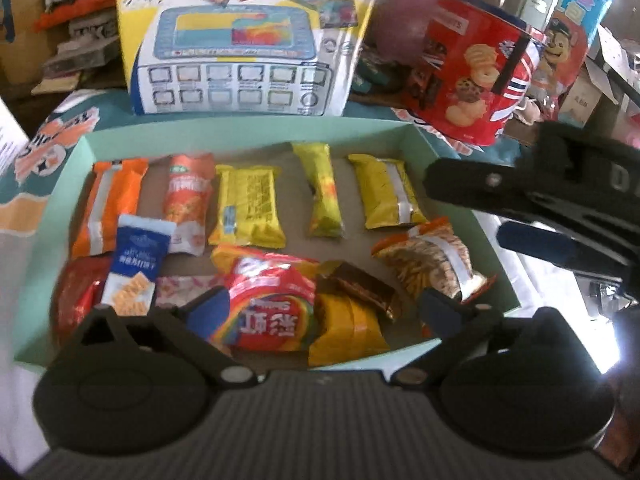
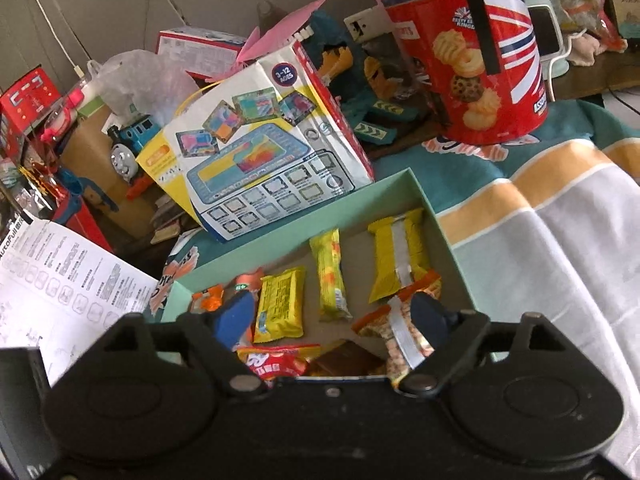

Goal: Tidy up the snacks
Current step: 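Carry the cake and chocolate packet into the green tray and release, then grasp the brown ball lollipop with the right gripper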

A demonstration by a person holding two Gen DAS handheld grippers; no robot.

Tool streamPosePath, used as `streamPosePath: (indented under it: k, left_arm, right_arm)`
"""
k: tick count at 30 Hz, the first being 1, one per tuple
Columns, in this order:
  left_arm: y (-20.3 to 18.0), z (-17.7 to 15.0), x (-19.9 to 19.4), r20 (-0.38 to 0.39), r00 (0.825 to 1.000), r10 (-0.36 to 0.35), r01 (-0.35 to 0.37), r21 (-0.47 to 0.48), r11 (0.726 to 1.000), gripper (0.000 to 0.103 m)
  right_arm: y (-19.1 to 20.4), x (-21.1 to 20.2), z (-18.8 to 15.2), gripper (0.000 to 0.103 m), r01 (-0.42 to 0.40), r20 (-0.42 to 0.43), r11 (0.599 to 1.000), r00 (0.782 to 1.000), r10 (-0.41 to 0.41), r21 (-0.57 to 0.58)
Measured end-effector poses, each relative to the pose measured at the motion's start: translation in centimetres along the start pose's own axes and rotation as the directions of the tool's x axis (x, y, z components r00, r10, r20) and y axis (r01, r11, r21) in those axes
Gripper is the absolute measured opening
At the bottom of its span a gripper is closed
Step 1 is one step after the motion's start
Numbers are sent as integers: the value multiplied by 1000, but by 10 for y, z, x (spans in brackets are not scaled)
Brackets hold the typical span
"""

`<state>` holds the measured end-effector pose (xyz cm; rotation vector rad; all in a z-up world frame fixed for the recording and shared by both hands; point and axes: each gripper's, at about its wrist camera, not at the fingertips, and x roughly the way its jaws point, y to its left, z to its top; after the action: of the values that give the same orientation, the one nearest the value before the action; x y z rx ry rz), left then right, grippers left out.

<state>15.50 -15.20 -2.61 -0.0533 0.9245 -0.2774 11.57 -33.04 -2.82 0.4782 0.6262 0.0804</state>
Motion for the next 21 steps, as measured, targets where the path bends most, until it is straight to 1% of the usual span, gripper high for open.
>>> streamPosePath:
  k: [7,13,18,21]
  left_arm:
    - [13,-6,-12,-4,1000,0,0,-31,1000,103]
    - [25,-22,-31,0,1000,5,-5,-46,999,103]
    - [37,-41,-45,-8,1000,10,-11,-62,998,103]
    - [44,-52,-52,-13,1000,19,-20,-70,997,103]
  right_arm:
    - [2,-17,-9,103,28,12,1000,1000,-29,11]
    - [2,-37,-23,103,54,11,998,998,-54,26]
    - [-4,-50,-40,103,81,-16,995,997,-80,53]
    - [-7,-57,-51,103,95,-31,994,995,-94,49]
